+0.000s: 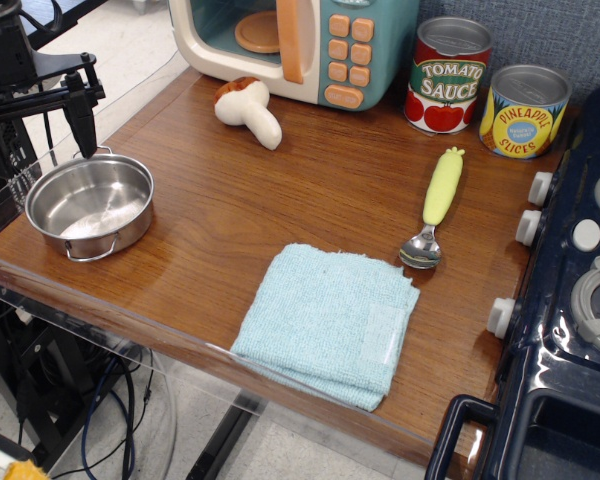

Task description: Place the mushroom between the cloth and pot

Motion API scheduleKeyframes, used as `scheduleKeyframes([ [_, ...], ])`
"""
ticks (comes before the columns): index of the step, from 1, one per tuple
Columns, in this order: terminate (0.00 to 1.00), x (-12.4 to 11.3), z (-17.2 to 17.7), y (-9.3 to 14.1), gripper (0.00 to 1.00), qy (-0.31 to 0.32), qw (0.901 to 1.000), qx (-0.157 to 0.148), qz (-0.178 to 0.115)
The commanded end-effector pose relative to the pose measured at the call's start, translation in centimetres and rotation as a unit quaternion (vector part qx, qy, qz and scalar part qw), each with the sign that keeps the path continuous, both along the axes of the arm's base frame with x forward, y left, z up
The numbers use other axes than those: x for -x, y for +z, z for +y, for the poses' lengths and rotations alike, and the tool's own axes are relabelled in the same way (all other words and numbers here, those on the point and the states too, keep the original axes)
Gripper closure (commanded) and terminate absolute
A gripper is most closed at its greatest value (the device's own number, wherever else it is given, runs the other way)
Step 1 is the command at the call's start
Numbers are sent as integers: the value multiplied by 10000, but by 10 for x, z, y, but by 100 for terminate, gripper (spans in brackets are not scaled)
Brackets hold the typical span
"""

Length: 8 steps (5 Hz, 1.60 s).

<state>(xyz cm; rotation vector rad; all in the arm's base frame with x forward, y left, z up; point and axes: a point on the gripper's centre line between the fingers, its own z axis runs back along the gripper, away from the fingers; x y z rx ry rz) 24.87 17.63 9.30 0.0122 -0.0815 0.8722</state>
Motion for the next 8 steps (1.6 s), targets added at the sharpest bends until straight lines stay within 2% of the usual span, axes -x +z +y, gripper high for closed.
scheduleKeyframes([
  [1, 0, 0, 0, 0, 0, 0, 10000, 0, 0],
  [2, 0, -26, -8, 12, 0, -11, 9999, 83, -122],
  [3, 0, -45, -16, 19, 0, -201, 9994, 38, -286],
  [4, 0, -65, -29, 26, 0, -431, 9977, 155, -498],
  [5, 0, -92, -48, 22, 0, -646, 9959, 270, -571],
  [7, 0, -138, -59, -6, 0, -901, 9936, 150, -667],
  [8, 0, -153, -69, -19, 0, -1108, 9898, 29, -891],
])
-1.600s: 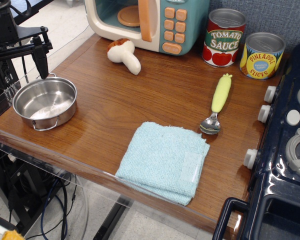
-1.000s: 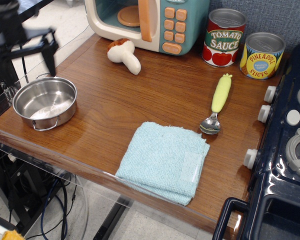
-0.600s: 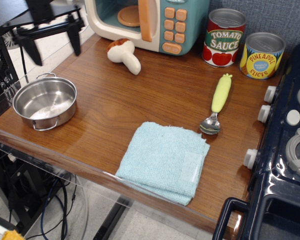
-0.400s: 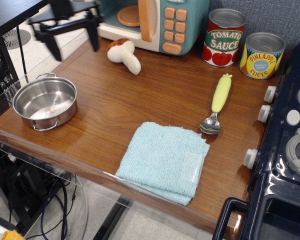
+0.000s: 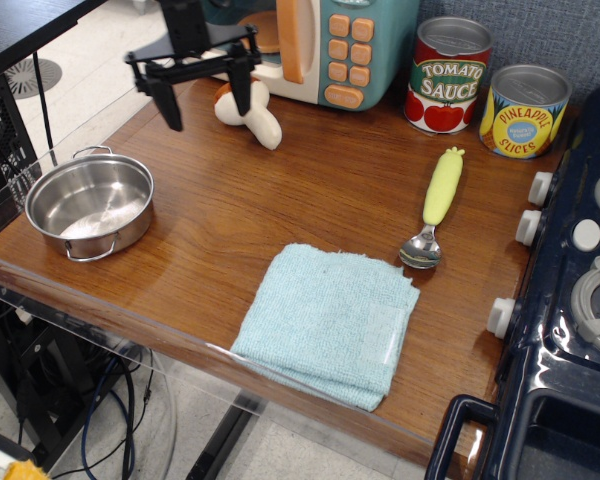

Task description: Place the mushroom between the cloth and pot

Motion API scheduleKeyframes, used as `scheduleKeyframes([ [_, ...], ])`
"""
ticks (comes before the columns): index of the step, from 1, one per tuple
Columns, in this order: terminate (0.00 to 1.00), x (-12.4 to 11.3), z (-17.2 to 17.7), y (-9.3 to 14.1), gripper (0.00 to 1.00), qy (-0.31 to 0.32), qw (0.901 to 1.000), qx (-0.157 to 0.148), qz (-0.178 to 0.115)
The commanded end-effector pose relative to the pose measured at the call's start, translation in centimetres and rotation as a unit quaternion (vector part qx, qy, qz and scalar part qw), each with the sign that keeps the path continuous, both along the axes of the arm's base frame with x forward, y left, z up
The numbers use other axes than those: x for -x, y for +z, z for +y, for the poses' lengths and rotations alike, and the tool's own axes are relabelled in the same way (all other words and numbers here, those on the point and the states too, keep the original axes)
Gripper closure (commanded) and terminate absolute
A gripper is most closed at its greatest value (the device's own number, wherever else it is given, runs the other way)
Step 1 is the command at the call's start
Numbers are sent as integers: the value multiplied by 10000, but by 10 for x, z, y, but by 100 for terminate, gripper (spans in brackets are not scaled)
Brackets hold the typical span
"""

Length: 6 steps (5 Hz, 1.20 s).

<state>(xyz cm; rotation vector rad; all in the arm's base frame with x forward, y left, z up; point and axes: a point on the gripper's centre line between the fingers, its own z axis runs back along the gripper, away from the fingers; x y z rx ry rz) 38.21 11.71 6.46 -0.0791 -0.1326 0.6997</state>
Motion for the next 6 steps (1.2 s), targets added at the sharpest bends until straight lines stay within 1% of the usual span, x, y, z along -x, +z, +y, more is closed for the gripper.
scheduleKeyframes([
  [1, 0, -29, -20, -2, 0, -351, 9966, -291, -693],
  [2, 0, -40, -31, -10, 0, -473, 9965, -220, -651],
  [3, 0, -50, -36, -20, 0, -487, 9961, -454, -575],
  [4, 0, -59, -34, -31, 0, -455, 9967, -424, -530],
  [5, 0, -62, -31, -31, 100, -369, 9966, -443, -594],
  [6, 0, -59, -33, -32, 100, -401, 9972, -378, -508],
])
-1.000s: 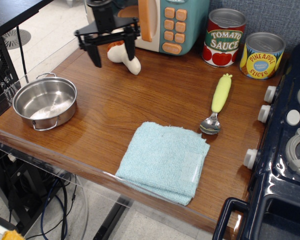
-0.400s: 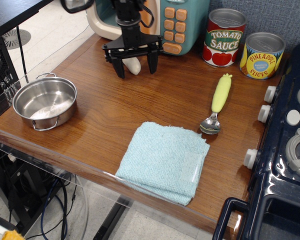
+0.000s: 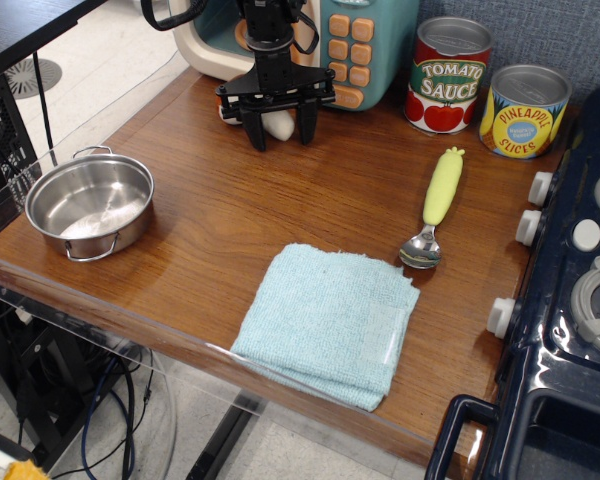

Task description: Place the mushroom between the cloth and pot

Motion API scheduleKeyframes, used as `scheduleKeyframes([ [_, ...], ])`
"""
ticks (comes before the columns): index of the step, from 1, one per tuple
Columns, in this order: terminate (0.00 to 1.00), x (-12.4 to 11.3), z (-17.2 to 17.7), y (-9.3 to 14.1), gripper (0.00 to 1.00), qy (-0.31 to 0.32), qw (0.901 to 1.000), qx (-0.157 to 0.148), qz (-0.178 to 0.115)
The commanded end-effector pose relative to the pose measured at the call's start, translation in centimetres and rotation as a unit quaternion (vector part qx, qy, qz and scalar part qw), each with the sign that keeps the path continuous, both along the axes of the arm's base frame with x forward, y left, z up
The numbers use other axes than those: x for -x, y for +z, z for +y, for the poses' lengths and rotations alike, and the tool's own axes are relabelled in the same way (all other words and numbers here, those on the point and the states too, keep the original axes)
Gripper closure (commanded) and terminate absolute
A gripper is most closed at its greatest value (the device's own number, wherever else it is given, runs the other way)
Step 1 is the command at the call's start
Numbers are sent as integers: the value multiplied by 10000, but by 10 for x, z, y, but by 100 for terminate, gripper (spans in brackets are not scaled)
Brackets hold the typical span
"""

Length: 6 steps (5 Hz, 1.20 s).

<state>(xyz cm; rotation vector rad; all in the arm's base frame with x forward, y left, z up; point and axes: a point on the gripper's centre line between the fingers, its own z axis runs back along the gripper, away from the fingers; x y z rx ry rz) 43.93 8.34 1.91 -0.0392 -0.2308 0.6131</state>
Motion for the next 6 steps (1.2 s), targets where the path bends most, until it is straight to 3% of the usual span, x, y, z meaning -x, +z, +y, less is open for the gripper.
scheduleKeyframes([
  [1, 0, 4, 1, 16, 100, -31, 10000, -32, -80],
  [2, 0, 9, 5, 22, 100, 8, 9999, -54, -109],
  [4, 0, 22, 18, 58, 100, 256, 9991, 54, -333],
  [6, 0, 56, 19, 88, 100, 340, 9990, 32, -305],
])
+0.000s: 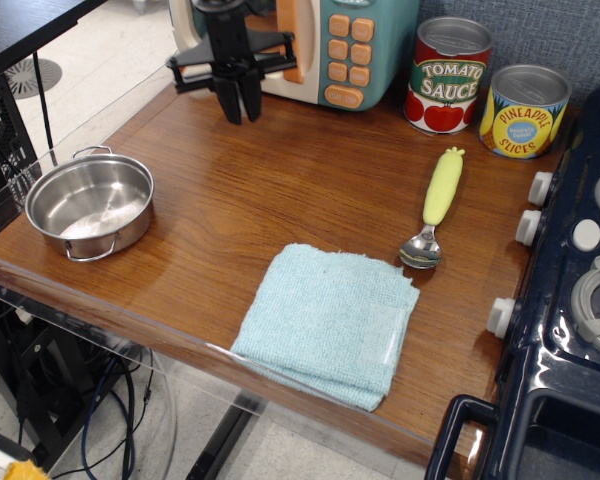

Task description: Place the mushroom between the cloth and pot

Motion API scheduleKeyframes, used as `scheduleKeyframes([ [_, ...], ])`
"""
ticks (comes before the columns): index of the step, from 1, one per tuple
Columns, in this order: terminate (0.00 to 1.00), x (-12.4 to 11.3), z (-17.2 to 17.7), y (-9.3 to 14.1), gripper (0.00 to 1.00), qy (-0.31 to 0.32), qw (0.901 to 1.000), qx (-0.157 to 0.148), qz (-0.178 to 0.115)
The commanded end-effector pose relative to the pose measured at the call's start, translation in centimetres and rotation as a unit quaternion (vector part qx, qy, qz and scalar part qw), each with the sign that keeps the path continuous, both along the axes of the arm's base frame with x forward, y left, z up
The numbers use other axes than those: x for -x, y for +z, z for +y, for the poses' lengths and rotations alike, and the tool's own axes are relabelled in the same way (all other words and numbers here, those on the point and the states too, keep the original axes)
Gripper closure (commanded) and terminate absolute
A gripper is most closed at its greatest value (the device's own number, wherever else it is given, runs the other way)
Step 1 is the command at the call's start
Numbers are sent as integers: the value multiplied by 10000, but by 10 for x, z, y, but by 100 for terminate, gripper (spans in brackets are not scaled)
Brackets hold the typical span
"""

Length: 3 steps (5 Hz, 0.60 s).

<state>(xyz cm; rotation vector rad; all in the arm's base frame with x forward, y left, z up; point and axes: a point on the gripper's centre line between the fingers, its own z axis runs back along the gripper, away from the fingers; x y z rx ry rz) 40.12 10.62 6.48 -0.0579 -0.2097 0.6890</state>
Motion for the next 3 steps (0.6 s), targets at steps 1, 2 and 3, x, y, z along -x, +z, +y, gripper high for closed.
scheduleKeyframes([
  [1, 0, 59, -21, 44, 100, -106, 9993, -2, -370],
  [2, 0, 102, -35, 33, 100, -524, 9984, -89, -196],
  [3, 0, 129, -38, 20, 100, -787, 9963, -140, -316],
])
